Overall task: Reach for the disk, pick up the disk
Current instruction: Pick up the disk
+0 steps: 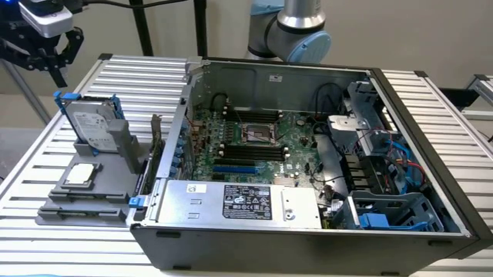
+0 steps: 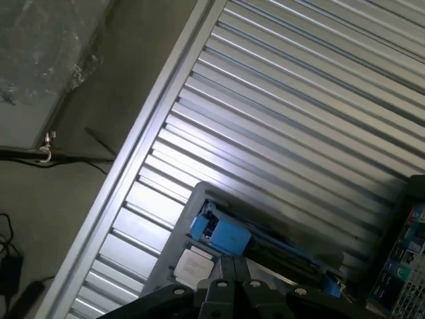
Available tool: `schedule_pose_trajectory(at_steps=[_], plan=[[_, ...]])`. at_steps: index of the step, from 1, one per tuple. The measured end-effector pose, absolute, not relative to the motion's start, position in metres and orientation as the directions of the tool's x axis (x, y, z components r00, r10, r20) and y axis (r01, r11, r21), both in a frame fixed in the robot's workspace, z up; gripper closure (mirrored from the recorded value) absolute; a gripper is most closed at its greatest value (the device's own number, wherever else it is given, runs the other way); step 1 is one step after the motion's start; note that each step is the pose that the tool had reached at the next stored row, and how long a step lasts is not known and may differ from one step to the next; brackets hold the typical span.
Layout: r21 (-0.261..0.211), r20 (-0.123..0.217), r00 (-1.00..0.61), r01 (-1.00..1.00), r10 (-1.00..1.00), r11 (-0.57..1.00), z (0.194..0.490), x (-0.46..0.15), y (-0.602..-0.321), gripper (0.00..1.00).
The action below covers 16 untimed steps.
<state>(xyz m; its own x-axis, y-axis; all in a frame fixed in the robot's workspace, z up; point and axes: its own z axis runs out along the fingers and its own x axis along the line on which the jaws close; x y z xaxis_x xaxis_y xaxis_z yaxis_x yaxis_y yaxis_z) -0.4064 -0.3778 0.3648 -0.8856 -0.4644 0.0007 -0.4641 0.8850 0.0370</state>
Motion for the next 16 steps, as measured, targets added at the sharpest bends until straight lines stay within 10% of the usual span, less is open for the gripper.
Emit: schedule_pose_trajectory(at_steps=[16], plan=[[0.037,0.001,-0.715,-0.699,-0.699,0.714,0.3648,-0.4064,-0.3779,0.89]])
